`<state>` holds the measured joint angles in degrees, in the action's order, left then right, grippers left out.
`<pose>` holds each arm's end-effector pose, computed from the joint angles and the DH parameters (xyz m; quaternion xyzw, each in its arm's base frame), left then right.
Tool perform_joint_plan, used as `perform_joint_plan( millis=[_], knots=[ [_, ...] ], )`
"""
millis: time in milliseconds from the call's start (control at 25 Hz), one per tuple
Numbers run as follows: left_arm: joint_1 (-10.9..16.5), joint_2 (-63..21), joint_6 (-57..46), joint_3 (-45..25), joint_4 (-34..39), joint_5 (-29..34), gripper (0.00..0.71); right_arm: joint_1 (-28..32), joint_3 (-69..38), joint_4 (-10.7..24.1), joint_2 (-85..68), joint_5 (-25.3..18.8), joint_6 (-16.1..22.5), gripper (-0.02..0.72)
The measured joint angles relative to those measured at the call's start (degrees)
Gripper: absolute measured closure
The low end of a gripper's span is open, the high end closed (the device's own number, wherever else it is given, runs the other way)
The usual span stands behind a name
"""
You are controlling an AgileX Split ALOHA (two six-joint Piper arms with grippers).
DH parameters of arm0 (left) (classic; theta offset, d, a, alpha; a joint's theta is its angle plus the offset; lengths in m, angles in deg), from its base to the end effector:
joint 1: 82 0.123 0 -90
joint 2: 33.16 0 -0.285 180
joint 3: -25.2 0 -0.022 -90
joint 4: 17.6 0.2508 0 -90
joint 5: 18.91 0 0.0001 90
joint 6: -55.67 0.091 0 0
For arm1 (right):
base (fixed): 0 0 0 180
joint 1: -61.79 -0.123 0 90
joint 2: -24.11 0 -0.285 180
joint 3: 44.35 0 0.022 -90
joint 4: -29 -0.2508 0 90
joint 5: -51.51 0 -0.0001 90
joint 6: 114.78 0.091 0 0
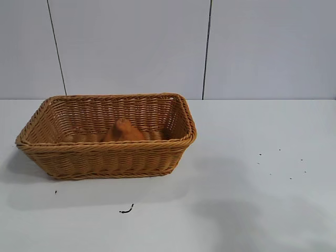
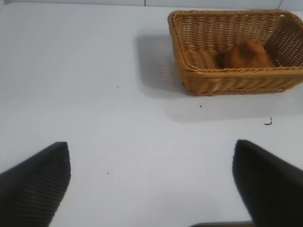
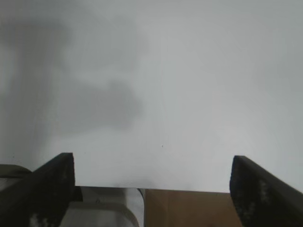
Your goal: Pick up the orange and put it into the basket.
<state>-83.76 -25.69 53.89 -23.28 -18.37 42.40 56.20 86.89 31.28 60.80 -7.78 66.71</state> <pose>-0.0063 -0.0009 0.2769 0.0002 0.8538 -0.0228 0.5201 0.0721 0.0039 0.2608 -0.0386 0.9521 -0.0006 0.3034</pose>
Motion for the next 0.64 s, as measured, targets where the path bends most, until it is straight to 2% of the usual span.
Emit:
perform_joint_plan(
  millis=[400,640],
  knots=[
    [0.00,0.00,0.00,0.00,0.00,0.00,0.044,0.00,-0.28,-0.63,-25.57,0.91,-0.25,0.090],
    [0.00,0.00,0.00,0.00,0.00,0.00,0.044,0.00,-0.34,-0.63,-29.12,0.85,-0.25,0.090]
  ],
)
